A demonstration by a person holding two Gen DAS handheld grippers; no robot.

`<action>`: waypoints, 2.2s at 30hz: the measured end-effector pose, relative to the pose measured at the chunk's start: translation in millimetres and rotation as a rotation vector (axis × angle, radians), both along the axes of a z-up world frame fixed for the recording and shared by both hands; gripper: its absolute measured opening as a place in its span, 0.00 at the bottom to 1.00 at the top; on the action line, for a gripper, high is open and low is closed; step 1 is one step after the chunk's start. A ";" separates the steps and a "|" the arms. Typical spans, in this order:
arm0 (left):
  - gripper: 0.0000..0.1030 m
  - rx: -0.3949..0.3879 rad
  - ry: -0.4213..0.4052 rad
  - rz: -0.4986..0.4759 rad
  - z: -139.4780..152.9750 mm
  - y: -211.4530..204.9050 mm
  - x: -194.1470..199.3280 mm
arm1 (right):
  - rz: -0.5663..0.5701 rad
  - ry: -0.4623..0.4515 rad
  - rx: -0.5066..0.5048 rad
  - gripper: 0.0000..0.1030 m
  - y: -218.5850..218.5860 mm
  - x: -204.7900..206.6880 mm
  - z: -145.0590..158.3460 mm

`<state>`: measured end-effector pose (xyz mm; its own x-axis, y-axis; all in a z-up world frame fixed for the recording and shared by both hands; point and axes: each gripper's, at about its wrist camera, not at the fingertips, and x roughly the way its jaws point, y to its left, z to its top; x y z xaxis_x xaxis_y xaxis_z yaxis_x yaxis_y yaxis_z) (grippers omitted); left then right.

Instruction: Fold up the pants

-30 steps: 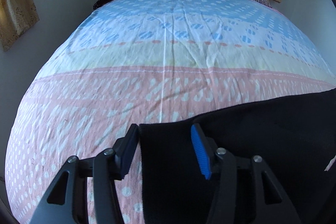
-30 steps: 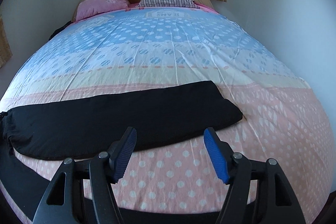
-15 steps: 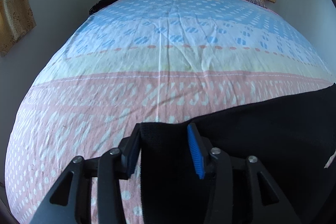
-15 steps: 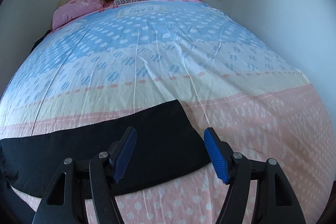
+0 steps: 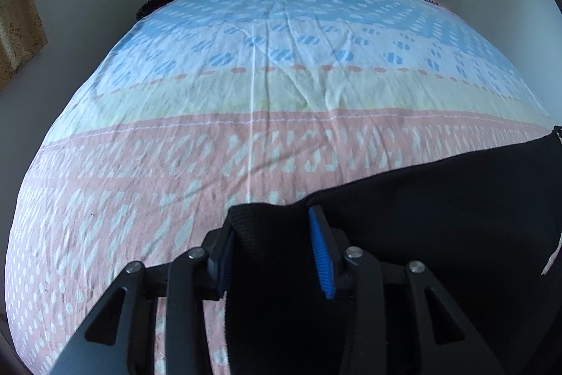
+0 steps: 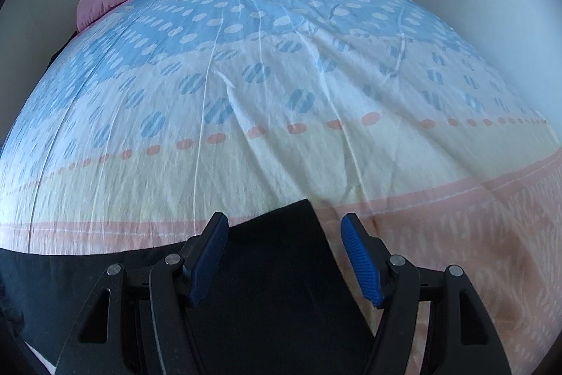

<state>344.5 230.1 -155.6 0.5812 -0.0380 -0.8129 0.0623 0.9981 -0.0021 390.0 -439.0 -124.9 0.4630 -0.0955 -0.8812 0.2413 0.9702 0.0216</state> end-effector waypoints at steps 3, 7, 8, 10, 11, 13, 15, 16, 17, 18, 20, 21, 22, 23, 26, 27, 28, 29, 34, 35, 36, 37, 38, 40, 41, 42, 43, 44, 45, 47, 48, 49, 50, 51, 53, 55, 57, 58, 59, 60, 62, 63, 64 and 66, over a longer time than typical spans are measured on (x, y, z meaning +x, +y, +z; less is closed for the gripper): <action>0.27 -0.004 0.000 -0.021 -0.1 -3.0 0.7 | 0.031 0.007 -0.028 0.48 5.9 -0.5 -6.9; 0.20 0.036 0.006 -0.035 0.1 -12.3 1.5 | 0.038 -0.010 0.007 0.28 5.7 0.2 -7.4; 0.19 0.050 0.004 -0.043 0.1 -14.6 0.9 | 0.044 -0.015 0.022 0.16 7.0 0.1 -6.5; 0.16 0.069 0.004 -0.056 -0.2 -17.5 -0.3 | 0.049 -0.028 0.008 0.13 12.3 -2.5 -2.2; 0.15 0.075 0.004 -0.059 0.5 -18.4 -0.5 | 0.049 -0.039 -0.003 0.13 14.2 -4.9 0.9; 0.13 0.093 -0.010 -0.057 3.9 -19.5 -2.4 | 0.043 -0.081 -0.015 0.12 15.4 -14.0 12.9; 0.13 0.078 -0.052 -0.049 13.3 -17.9 -8.7 | 0.043 -0.134 -0.023 0.12 15.4 -28.0 29.8; 0.13 0.066 -0.079 -0.044 20.0 -16.1 -13.0 | 0.043 -0.156 -0.026 0.12 14.9 -34.9 37.4; 0.13 0.051 -0.105 -0.039 27.5 -13.3 -17.6 | 0.045 -0.182 -0.031 0.12 14.5 -44.5 45.9; 0.13 0.032 -0.128 -0.035 34.8 -10.1 -22.5 | 0.047 -0.200 -0.036 0.12 14.9 -52.4 52.6; 0.13 -0.016 -0.167 -0.033 48.5 -2.5 -33.3 | 0.049 -0.239 -0.043 0.12 14.6 -72.3 66.1; 0.13 -0.030 -0.181 -0.037 53.8 0.0 -38.5 | 0.050 -0.258 -0.045 0.11 13.8 -82.9 72.1; 0.13 -0.039 -0.199 -0.045 59.1 1.7 -44.9 | 0.050 -0.279 -0.048 0.11 13.3 -94.3 77.8; 0.13 -0.044 -0.219 -0.054 63.5 2.9 -51.7 | 0.047 -0.294 -0.048 0.11 12.3 -104.3 82.1; 0.13 -0.075 -0.258 -0.066 73.2 5.6 -69.8 | 0.036 -0.342 -0.038 0.10 10.0 -137.9 93.0; 0.13 -0.090 -0.271 -0.068 75.3 6.9 -76.3 | 0.030 -0.356 -0.032 0.10 8.6 -151.3 95.4; 0.13 -0.102 -0.282 -0.071 76.8 7.8 -82.0 | 0.024 -0.366 -0.026 0.10 7.0 -162.7 96.4; 0.13 -0.113 -0.294 -0.078 77.5 8.1 -88.9 | 0.016 -0.375 -0.018 0.10 5.3 -174.7 97.4; 0.13 -0.157 -0.332 -0.093 75.0 9.0 -118.5 | -0.017 -0.405 0.017 0.10 -1.8 -230.4 95.2; 0.13 -0.165 -0.340 -0.097 73.4 9.7 -126.0 | -0.021 -0.407 0.022 0.10 -2.5 -239.7 93.9; 0.13 -0.172 -0.349 -0.101 72.1 9.9 -134.5 | -0.023 -0.410 0.025 0.10 -2.7 -250.3 92.0; 0.13 -0.178 -0.356 -0.106 70.6 11.5 -141.4 | -0.025 -0.408 0.031 0.10 -3.8 -258.2 89.6; 0.13 -0.179 -0.361 -0.110 68.3 11.2 -146.7 | -0.027 -0.403 0.038 0.10 -5.2 -265.5 86.6; 0.13 -0.183 -0.367 -0.120 62.7 12.5 -159.2 | -0.036 -0.383 0.040 0.10 -7.4 -276.8 77.8; 0.13 -0.188 -0.364 -0.126 58.8 12.9 -164.5 | -0.042 -0.369 0.043 0.10 -9.1 -281.4 72.1; 0.13 -0.191 -0.358 -0.131 54.3 13.0 -170.2 | -0.048 -0.359 0.046 0.10 -11.3 -286.4 66.9; 0.13 -0.187 -0.351 -0.136 49.3 12.6 -175.6 | -0.049 -0.346 0.050 0.10 -11.7 -290.0 62.2; 0.13 -0.186 -0.346 -0.141 45.2 11.7 -180.9 | -0.049 -0.336 0.052 0.10 -12.1 -293.4 57.9; 0.13 -0.185 -0.340 -0.145 41.0 10.3 -185.4 | -0.049 -0.327 0.049 0.10 -11.6 -298.3 53.7; 0.13 -0.178 -0.322 -0.149 30.9 7.4 -193.6 | -0.033 -0.306 0.039 0.10 -7.9 -303.4 48.4; 0.13 -0.173 -0.316 -0.150 26.6 6.7 -197.1 | -0.029 -0.302 0.027 0.11 -5.2 -306.6 47.8; 0.13 -0.162 -0.310 -0.149 21.8 5.6 -199.6 | -0.027 -0.299 0.013 0.16 -2.7 -310.1 48.5; 0.13 -0.152 -0.305 -0.148 18.2 4.7 -201.6 | -0.027 -0.293 -0.010 0.27 0.9 -312.9 51.2; 0.13 -0.149 -0.304 -0.148 15.4 4.0 -203.6 | -0.035 -0.292 -0.038 0.44 3.3 -315.7 55.3; 0.13 -0.152 -0.313 -0.145 14.2 4.9 -208.5 | -0.043 -0.304 -0.099 0.53 11.3 -323.7 67.7; 0.13 -0.158 -0.325 -0.144 16.2 5.3 -211.0 | 0.009 -0.348 -0.153 0.53 32.8 -334.3 87.7; 0.13 -0.153 -0.329 -0.147 16.2 5.8 -213.1 | 0.095 -0.377 -0.203 0.53 65.7 -339.9 103.7; 0.13 -0.149 -0.331 -0.149 16.2 5.0 -214.0 | 0.164 -0.380 -0.208 0.53 88.1 -340.5 108.7; 0.13 -0.151 -0.333 -0.149 16.2 5.2 -215.3 | 0.241 -0.375 -0.211 0.53 112.8 -339.2 109.9; 0.13 -0.154 -0.334 -0.146 15.4 5.9 -215.3 | 0.316 -0.363 -0.215 0.53 137.2 -337.0 108.0; 0.13 -0.160 -0.337 -0.139 13.5 5.9 -214.0 | 0.465 -0.324 -0.234 0.52 187.2 -332.2 96.7; 0.13 -0.164 -0.341 -0.136 13.3 6.1 -214.8 | 0.533 -0.311 -0.244 0.52 211.3 -330.7 89.5; 0.13 -0.168 -0.344 -0.133 13.3 6.3 -215.6 | 0.601 -0.296 -0.244 0.52 235.9 -329.1 80.2; 0.13 -0.167 -0.348 -0.130 13.0 5.5 -216.9 | 0.712 -0.254 -0.243 0.52 274.6 -323.6 61.6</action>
<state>127.6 235.6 -142.5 0.8020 -0.2441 -0.5451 0.2134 0.9696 -0.1201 66.4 -164.4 -63.3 0.6693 0.1226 -0.7328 -0.4225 0.8741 -0.2396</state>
